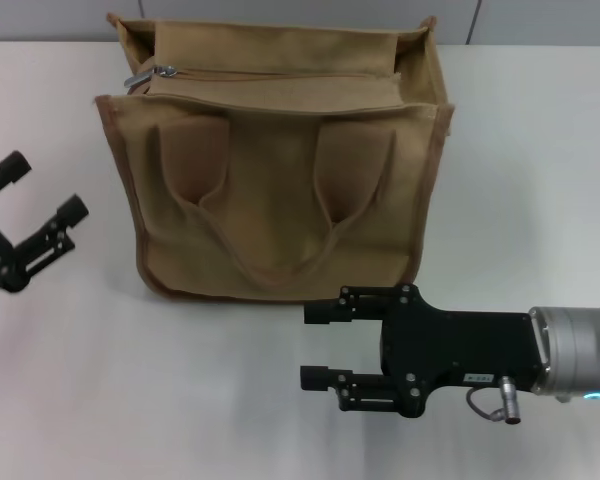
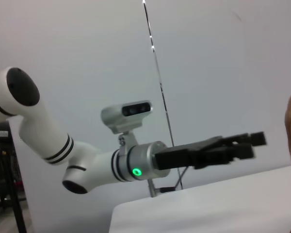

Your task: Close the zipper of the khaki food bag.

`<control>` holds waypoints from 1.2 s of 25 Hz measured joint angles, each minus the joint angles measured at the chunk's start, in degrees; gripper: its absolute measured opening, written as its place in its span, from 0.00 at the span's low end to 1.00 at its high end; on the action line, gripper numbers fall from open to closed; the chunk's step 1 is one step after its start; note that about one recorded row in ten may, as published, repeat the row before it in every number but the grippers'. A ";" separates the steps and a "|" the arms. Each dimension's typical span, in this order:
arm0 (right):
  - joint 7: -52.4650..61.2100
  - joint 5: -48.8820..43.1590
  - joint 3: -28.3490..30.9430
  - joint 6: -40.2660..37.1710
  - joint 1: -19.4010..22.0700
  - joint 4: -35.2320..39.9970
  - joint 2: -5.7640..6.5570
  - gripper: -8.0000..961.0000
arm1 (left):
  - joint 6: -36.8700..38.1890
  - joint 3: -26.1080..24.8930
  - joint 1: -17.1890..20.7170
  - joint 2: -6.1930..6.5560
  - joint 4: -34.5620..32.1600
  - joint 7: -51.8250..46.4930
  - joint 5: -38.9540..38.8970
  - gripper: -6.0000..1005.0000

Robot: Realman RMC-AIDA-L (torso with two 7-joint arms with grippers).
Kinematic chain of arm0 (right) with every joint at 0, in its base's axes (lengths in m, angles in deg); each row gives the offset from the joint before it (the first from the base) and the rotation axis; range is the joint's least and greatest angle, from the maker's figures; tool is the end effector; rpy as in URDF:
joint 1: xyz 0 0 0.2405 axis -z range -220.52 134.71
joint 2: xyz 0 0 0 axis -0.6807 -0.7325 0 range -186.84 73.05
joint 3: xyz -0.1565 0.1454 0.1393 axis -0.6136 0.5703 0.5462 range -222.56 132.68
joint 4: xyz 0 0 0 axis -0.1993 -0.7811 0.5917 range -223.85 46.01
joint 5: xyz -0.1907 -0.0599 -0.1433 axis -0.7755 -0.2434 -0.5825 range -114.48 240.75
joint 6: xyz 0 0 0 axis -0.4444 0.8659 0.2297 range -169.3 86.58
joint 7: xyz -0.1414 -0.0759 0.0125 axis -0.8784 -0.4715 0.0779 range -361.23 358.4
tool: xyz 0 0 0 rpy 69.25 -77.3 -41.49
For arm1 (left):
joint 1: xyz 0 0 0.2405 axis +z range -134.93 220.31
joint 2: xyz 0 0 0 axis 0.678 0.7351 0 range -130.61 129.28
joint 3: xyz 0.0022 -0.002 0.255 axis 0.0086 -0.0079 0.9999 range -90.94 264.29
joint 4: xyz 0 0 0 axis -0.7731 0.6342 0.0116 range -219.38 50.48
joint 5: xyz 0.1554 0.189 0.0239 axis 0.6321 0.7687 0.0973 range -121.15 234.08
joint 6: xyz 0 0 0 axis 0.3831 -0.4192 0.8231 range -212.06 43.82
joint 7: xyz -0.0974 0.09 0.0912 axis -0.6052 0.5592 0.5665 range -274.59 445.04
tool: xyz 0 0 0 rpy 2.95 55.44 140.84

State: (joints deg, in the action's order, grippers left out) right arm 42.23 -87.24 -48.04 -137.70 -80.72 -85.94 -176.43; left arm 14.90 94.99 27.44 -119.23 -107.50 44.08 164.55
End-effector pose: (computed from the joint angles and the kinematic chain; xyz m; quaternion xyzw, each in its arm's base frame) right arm 0.2416 0.2788 -0.1151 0.9302 -0.0863 -0.3567 0.0087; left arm -0.3722 0.2626 0.0286 -0.8251 -0.1495 -0.3597 0.4093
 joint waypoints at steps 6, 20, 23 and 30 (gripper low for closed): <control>-0.94 0.00 0.13 2.39 0.03 -1.64 -0.09 0.66 | -9.07 0.54 -4.25 -0.15 3.11 0.40 0.18 0.78; -1.71 0.08 1.90 3.19 1.15 -2.18 -0.09 0.66 | -10.61 -1.33 -11.84 -0.39 13.75 5.60 -6.43 0.77; -1.99 0.09 2.26 3.21 1.28 -2.16 -0.09 0.66 | -10.52 -1.33 -11.84 -0.42 14.44 7.12 -7.50 0.77; -3.21 0.50 3.10 3.28 1.07 -2.31 -0.09 0.66 | -9.52 -1.78 -11.91 -0.45 16.26 8.63 -11.28 0.77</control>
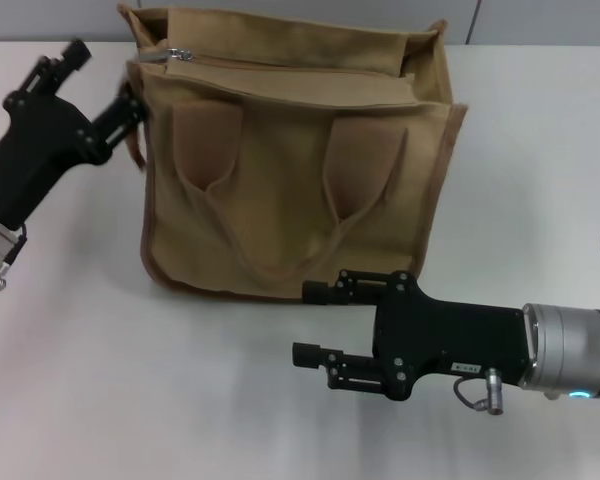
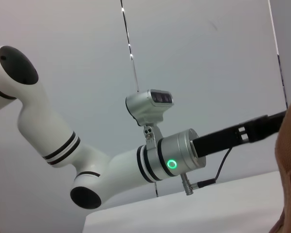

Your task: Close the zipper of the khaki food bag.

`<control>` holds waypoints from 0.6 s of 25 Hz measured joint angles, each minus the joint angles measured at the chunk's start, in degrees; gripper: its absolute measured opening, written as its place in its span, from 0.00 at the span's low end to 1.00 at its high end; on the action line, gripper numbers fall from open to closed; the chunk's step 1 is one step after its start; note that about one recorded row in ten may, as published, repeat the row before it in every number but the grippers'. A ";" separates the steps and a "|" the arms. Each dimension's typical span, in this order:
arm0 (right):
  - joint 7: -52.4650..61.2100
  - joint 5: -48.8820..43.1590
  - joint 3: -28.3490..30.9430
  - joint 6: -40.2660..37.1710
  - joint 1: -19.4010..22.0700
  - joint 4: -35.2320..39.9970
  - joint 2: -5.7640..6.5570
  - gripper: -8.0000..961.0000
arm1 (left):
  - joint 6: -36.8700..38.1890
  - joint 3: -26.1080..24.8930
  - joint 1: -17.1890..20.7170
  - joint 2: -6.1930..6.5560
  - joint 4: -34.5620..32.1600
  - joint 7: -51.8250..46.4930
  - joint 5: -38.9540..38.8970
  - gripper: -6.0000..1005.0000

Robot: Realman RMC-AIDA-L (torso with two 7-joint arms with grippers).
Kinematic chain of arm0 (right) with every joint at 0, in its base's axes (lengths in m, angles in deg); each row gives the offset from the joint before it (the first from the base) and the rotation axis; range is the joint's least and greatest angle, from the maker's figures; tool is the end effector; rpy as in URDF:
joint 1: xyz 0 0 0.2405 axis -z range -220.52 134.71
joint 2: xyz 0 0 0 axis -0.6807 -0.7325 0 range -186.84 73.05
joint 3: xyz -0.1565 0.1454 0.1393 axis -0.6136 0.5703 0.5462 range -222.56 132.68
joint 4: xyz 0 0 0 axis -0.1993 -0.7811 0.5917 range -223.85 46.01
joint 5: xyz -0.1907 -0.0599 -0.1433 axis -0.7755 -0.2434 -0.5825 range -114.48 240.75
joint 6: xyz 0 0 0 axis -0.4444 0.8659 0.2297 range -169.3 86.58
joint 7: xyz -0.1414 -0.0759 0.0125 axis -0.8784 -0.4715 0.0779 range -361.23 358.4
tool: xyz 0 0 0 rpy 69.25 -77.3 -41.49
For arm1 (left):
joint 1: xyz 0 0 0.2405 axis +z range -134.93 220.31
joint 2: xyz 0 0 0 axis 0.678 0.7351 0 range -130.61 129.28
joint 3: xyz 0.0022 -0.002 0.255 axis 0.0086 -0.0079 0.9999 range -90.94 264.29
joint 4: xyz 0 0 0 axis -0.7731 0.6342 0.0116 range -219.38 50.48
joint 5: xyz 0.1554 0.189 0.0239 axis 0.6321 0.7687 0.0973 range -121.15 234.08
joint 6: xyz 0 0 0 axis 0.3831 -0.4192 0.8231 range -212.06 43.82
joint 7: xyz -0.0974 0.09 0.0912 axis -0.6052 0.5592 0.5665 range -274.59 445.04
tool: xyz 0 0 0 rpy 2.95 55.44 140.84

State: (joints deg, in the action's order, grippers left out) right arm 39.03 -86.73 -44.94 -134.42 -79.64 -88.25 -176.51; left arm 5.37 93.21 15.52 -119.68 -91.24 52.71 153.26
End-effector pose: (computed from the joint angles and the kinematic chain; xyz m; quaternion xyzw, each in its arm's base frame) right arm 0.2419 0.2813 -0.1220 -0.9258 0.0882 0.3661 0.0319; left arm -0.3148 0.3413 -0.0103 -0.7629 -0.1531 -0.4351 0.4529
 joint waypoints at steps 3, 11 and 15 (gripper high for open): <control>-0.26 0.03 0.00 0.05 -0.18 -0.16 0.00 0.66 | 1.09 0.05 -0.37 0.00 0.62 0.24 -1.17 0.76; -0.63 0.03 0.00 2.04 -0.41 -0.73 0.00 0.66 | 0.12 -0.29 -1.17 0.01 0.79 0.30 -1.50 0.76; -0.63 0.10 0.67 2.36 -0.32 -0.77 0.00 0.66 | -0.03 0.76 -0.83 0.01 0.86 3.05 -0.94 0.75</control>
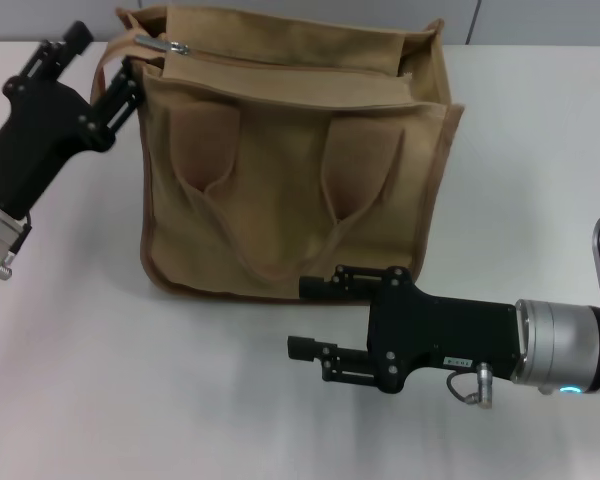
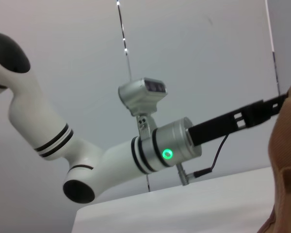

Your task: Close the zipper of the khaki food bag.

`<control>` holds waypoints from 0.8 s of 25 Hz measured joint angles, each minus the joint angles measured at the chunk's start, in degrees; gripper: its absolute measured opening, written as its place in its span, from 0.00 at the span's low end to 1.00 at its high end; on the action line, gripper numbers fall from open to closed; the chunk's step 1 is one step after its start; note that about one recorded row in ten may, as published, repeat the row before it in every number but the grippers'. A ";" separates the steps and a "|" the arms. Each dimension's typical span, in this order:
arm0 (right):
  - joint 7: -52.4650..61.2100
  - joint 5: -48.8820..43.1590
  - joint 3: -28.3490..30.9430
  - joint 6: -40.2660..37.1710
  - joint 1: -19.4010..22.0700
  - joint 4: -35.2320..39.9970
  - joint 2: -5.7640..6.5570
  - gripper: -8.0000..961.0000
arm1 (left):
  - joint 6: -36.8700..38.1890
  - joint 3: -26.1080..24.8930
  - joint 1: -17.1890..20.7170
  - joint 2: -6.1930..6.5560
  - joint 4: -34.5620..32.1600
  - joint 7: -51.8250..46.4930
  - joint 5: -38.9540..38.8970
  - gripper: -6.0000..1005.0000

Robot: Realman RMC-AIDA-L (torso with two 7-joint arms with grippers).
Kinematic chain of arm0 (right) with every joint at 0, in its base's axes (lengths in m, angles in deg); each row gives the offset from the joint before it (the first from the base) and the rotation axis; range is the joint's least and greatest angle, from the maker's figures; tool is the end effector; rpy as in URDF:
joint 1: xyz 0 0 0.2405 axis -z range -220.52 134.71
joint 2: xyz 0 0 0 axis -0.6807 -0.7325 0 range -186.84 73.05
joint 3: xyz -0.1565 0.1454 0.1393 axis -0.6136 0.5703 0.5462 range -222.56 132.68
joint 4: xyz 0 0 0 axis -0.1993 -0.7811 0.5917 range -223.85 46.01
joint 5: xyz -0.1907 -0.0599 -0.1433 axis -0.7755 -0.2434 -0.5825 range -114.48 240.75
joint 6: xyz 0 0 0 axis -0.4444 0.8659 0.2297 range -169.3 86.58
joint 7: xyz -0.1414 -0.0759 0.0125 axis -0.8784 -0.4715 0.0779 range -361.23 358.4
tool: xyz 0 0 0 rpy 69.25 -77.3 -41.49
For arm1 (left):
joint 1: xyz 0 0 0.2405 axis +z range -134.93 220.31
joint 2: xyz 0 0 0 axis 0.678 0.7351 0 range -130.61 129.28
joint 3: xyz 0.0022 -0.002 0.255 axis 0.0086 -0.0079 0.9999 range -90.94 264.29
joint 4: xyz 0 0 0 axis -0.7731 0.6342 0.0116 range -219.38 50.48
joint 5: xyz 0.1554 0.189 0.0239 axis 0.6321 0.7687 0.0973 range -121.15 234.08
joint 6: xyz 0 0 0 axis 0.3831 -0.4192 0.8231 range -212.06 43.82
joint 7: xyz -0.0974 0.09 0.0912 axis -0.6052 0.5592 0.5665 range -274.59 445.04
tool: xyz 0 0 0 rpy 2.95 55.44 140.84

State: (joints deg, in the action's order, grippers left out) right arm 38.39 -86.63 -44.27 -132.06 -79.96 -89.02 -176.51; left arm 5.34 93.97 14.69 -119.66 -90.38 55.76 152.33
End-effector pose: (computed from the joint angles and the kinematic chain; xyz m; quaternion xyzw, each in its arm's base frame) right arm 0.2415 0.2860 -0.1263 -0.9282 0.0890 0.3584 0.0449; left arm -0.3084 0.3451 -0.0130 -0.7657 -0.1322 -0.4309 0.4589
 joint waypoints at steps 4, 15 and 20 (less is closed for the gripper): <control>-0.03 0.01 0.81 -0.19 0.00 -0.05 0.00 0.66 | -0.01 0.42 0.07 -0.03 0.49 2.10 0.18 0.75; -3.03 0.09 4.13 -1.35 1.19 -2.16 0.00 0.66 | 0.27 0.52 0.04 -0.02 2.21 3.42 0.08 0.34; -12.99 0.10 7.83 -2.90 3.69 -6.45 0.00 0.66 | 2.81 0.50 0.21 0.05 2.27 1.61 0.16 0.08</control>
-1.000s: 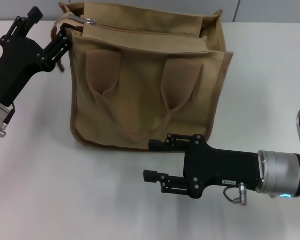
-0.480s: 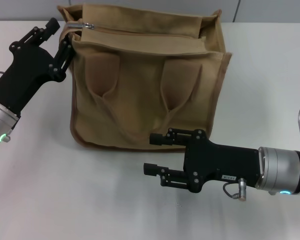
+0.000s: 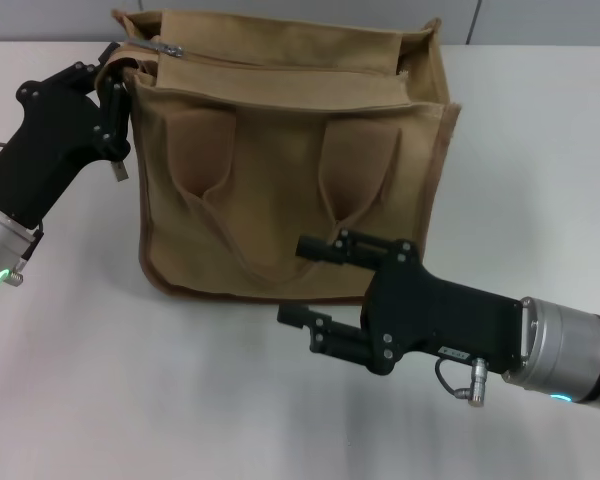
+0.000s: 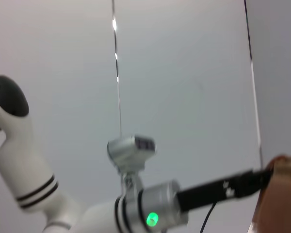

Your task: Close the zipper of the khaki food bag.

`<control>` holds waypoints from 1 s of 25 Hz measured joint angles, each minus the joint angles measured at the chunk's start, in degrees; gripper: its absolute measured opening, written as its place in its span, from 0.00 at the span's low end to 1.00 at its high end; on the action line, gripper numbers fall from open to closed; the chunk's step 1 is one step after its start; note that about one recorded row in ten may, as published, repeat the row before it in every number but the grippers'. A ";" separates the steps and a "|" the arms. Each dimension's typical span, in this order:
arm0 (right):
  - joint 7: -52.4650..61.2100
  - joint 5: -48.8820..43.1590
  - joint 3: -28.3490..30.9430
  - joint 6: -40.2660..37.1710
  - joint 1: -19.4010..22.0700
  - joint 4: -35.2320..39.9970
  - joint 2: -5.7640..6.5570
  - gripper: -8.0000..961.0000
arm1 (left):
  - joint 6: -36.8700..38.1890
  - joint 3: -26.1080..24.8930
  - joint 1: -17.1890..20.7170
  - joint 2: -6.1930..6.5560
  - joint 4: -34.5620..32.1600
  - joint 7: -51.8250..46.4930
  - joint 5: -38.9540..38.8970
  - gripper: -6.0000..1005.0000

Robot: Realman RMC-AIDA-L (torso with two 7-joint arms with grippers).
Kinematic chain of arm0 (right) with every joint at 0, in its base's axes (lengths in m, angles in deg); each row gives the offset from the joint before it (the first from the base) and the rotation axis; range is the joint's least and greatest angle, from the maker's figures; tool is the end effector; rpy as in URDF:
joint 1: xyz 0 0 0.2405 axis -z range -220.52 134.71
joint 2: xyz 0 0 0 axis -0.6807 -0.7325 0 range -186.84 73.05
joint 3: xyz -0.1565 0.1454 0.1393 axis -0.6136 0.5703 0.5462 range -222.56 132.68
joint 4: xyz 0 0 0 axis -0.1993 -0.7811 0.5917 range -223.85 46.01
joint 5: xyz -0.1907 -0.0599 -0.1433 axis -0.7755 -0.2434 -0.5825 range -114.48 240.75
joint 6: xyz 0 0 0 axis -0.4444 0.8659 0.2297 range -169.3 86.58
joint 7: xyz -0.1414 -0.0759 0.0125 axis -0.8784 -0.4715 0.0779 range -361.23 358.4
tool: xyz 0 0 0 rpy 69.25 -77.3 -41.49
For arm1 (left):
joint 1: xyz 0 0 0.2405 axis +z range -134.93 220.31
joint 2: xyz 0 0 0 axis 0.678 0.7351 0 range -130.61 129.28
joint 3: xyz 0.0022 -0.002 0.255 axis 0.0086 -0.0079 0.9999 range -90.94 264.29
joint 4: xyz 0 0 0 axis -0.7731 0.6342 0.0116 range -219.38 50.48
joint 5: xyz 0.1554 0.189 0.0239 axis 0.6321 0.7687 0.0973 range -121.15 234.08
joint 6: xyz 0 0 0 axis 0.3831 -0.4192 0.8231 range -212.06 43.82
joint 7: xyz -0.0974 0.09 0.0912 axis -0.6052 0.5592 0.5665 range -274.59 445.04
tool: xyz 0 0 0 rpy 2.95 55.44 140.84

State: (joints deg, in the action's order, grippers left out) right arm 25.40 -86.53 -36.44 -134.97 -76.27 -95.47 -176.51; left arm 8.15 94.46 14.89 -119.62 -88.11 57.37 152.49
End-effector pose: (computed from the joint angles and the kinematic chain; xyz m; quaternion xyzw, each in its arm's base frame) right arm 0.2240 0.2727 -0.1246 -0.8896 0.0344 0.4404 0.1157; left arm -0.2995 0.3368 -0.0195 -0.7635 -0.1204 -0.4508 0.4465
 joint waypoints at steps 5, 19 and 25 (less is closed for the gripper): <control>-4.14 0.00 6.10 -0.85 1.22 -2.44 0.00 0.66 | 2.01 0.28 -0.27 0.02 0.54 -2.63 0.67 0.03; -31.71 0.00 22.64 8.68 0.73 -12.67 -0.17 0.66 | 4.68 4.59 -4.22 -0.12 2.08 -9.02 3.50 0.03; -44.82 -0.01 25.84 17.03 0.95 -18.35 -0.21 0.66 | 6.31 4.52 -4.39 -0.14 2.25 -10.58 3.57 0.03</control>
State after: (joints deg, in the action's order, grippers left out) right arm -19.42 -86.55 -10.60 -117.94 -75.33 -113.82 -176.72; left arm 14.47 98.98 10.51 -119.76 -85.86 46.80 156.05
